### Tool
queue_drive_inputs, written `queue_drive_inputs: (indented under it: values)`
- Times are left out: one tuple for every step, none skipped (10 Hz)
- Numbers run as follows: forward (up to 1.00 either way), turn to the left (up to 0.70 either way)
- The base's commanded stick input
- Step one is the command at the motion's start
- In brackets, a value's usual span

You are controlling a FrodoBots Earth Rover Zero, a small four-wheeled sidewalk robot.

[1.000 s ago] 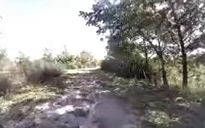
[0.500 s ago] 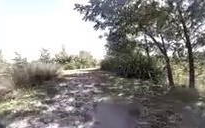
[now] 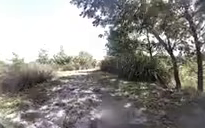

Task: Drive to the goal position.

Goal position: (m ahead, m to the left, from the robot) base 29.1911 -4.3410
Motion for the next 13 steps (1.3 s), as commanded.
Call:
queue_drive_inputs:
  values:
    - [0.85,0.00]
    - [0.85,0.00]
    - [0.85,0.00]
    - [0.85,0.00]
    - [0.85,0.00]
    - [0.85,0.00]
    - [0.85,0.00]
    - [0.85,0.00]
    - [0.85,0.00]
    - [0.85,0.00]
    - [0.85,0.15]
    - [0.85,0.34]
    - [0.85,0.34]
